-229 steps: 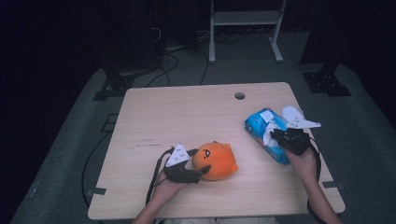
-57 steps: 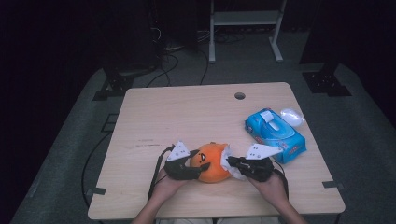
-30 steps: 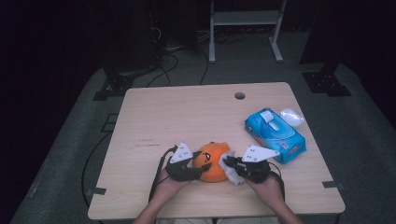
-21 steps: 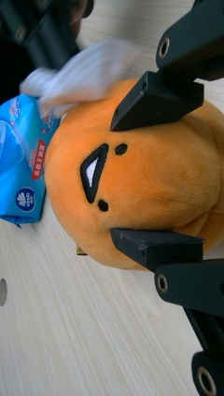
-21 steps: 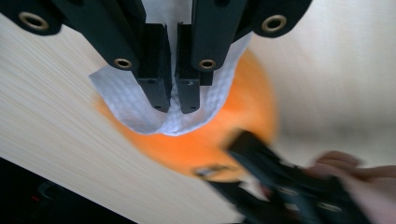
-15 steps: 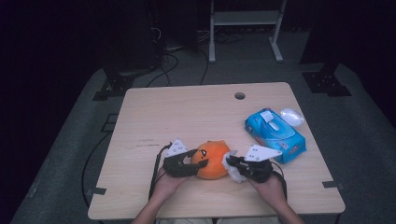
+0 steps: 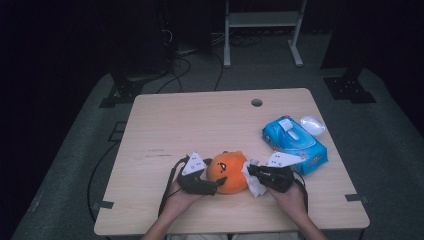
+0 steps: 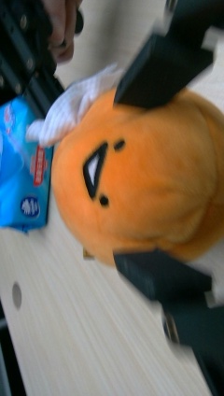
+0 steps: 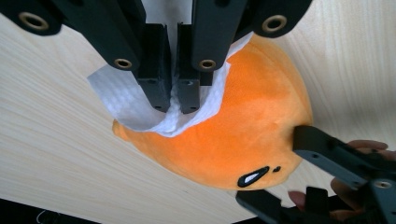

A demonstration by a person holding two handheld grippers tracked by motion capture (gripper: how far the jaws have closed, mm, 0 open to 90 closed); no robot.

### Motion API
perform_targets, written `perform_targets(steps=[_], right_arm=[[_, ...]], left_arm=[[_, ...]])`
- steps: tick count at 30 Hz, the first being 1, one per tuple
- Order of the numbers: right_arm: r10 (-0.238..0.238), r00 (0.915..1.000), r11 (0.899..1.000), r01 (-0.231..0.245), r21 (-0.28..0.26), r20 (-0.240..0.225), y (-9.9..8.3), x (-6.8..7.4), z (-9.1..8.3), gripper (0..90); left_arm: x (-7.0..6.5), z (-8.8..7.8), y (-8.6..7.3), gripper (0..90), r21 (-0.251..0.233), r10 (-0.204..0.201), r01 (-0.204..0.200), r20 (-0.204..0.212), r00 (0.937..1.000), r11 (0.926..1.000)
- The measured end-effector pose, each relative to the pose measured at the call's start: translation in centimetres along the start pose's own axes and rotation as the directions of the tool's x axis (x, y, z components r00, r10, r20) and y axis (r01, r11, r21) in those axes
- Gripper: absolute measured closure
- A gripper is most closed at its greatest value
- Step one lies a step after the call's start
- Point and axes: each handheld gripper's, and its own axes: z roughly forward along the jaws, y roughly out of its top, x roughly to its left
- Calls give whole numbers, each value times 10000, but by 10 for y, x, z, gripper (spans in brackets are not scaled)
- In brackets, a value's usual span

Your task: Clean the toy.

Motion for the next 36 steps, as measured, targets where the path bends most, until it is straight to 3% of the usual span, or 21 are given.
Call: perform_targets(steps=[2, 4, 6, 8, 9, 11, 12, 15, 17, 19, 21, 22, 26, 28, 29, 30, 32, 35, 36], right_arm=[[153, 9999, 9999, -153, -32, -21, 1, 0, -1, 847], [-92, 10000, 9999, 92, -58, 27, 3, 5, -1, 847], [-580, 9983, 9982, 580, -125, -6, 9, 17, 0, 847], [-1097, 9928, 9937, 1085, -273, -488, 14, 31, 5, 847], [-1319, 9884, 9910, 1299, -320, -747, 16, 38, 8, 847], [-2111, 9759, 9775, 2106, -136, -558, 20, 48, 12, 847], [-2140, 9754, 9768, 2135, -142, -534, 21, 47, 11, 847], [-1467, 9890, 9888, 1461, -322, -185, 19, 26, 3, 846], [-1095, 9939, 9937, 1098, -228, 135, 13, 12, 0, 846], [-644, 9978, 9975, 648, -269, 149, 8, 3, -2, 846], [-532, 9985, 9982, 534, -286, 86, 8, 2, -3, 846], [-514, 9987, 9983, 516, -266, 76, 9, 4, -3, 846], [-1071, 9939, 9938, 1063, -335, -248, 17, 27, 3, 846], [-1435, 9878, 9891, 1411, -428, -606, 22, 40, 7, 846], [-1578, 9852, 9869, 1551, -443, -674, 23, 45, 8, 845], [-1766, 9812, 9837, 1732, -485, -782, 25, 49, 9, 846], [-1891, 9791, 9814, 1860, -467, -747, 26, 47, 7, 847], [-1387, 9892, 9884, 1353, -686, -467, 25, 31, 1, 846], [-1237, 9922, 9901, 1225, -681, -142, 24, 20, -3, 846]], left_arm=[[3, 1, -3, 132, 256, -189, 182, 270, 9995, 9995], [4, 3, -4, 239, 434, -269, 245, 550, 9981, 9988], [2, 2, -1, 326, 416, 91, -116, 609, 9981, 9991], [-3, 2, 1, 397, 230, 497, -513, 655, 9966, 9984], [-6, 2, 2, 410, 176, 731, -744, 629, 9953, 9971], [-7, 1, 2, 421, 174, 897, -908, 584, 9943, 9957], [-4, 1, 1, 421, 41, 728, -733, 762, 9944, 9973], [-2, 0, 0, 368, -107, 631, -624, 823, 9946, 9980], [-2, 0, 0, 251, -133, 429, -422, 613, 9972, 9990], [-1, 2, 0, 131, 40, 138, -140, 384, 9992, 9999], [3, 6, -3, 113, 307, -250, 233, 552, 9982, 9993], [4, 7, -4, 151, 389, -322, 293, 766, 9965, 9988], [-3, 4, 1, 355, 229, 442, -458, 640, 9970, 9987], [-9, 3, 2, 395, 172, 1012, -1023, 551, 9933, 9946], [-14, 3, 3, 406, 172, 1450, -1460, 491, 9882, 9891], [-15, 2, 3, 416, 139, 1543, -1552, 474, 9869, 9878], [-14, 1, 3, 433, -1, 1546, -1549, 648, 9858, 9879], [-14, 1, 3, 445, -16, 1708, -1712, 789, 9821, 9852], [-14, 1, 2, 447, -22, 1703, -1707, 810, 9821, 9853]])
